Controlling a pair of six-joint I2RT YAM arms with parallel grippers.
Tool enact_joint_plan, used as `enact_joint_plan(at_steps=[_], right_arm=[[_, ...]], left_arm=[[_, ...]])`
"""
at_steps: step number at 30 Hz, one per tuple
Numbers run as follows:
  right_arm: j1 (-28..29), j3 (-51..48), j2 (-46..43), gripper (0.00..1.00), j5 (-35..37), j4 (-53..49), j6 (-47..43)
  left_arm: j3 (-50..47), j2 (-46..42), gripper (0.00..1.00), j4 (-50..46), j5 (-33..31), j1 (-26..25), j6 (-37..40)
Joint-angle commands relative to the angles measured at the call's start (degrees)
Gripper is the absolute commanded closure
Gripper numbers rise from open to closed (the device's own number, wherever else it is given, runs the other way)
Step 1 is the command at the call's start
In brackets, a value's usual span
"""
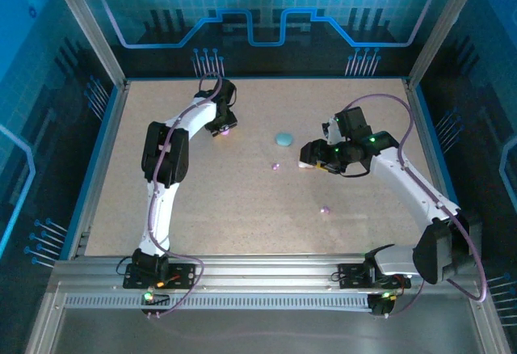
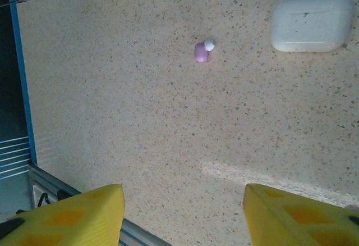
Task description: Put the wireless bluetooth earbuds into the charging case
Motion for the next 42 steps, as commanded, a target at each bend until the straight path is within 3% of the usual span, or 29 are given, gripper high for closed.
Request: enact_joint_plan(at_steps=[1, 9, 16, 23, 28, 35, 42], right_arm=[[0.7, 1.53, 0.7, 0.41, 0.3, -0.27, -0.34], [0.16, 1.09, 0.44, 0.41, 1.02, -0.71, -1.96], [-3.36, -1.48, -1.55, 0.41, -1.48, 0.96, -1.97], [-7.01, -2.3, -3.97, 0.43, -7.1, 2.74, -2.54], [-7.54, -1.0, -5.17, 0.43, -14.06, 5.3, -2.73], [-5.31, 2.48, -4.62, 0.45, -23.07, 7.94, -1.07], [0.71, 8.14, -2.13, 0.45, -24.47, 6.9, -1.24]], left_arm=[[-0.62, -1.38, 0.6, -1.74, 1.7, 0.1, 2.85], [-14.19, -13.02, 0.63, 4.84, 7.84, -2.81, 15.82], [-36.11, -33.09, 0.66, 18.63, 13.91, -8.98, 29.22], [-49.39, -51.67, 0.68, 28.29, 23.7, -16.28, 45.73], [-56.21, -61.74, 0.68, 34.61, 33.62, -18.78, 57.25], [-56.78, -67.12, 0.69, 33.06, 37.44, -19.8, 65.63], [-54.47, -66.66, 0.69, 29.52, 37.44, -20.64, 67.46]])
